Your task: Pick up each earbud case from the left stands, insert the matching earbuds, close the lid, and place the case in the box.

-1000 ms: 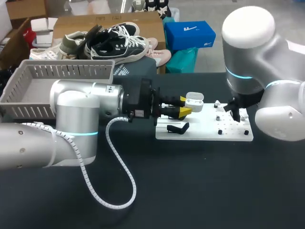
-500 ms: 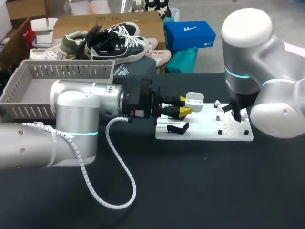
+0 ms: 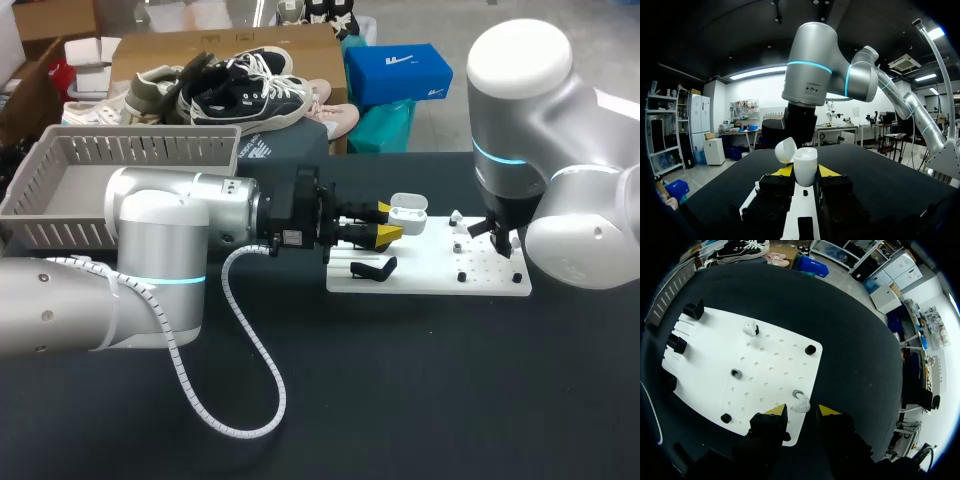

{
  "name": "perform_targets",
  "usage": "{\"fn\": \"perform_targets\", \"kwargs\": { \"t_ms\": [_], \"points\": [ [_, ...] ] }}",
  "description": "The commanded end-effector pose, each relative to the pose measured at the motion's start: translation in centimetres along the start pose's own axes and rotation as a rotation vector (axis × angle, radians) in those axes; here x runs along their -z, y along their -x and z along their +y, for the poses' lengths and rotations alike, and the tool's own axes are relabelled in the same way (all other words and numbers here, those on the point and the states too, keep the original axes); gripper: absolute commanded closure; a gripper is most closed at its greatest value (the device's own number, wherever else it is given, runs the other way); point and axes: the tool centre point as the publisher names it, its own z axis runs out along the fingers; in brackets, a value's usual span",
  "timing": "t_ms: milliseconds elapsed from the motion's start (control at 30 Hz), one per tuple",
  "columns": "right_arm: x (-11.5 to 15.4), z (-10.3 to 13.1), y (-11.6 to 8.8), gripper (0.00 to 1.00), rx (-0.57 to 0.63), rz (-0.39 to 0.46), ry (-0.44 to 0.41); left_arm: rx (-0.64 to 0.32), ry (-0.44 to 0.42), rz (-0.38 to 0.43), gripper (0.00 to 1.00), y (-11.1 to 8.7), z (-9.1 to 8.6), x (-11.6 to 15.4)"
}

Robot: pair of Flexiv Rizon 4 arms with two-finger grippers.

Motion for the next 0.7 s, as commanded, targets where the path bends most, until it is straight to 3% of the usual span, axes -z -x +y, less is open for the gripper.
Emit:
{"fn": "perform_targets", "kwargs": {
  "t_ms": [33, 700],
  "points": [
    [-0.13, 0.09, 0.13, 0.66, 0.0, 0.002, 0.0, -0.001, 0.004, 0.0, 1.0, 0.0, -0.07, -0.06],
    [-0.77, 0.03, 0.65, 0.72, -0.002, 0.002, -0.001, -0.001, 0.004, 0.0, 1.0, 0.0, -0.07, -0.06]
  ]
}}
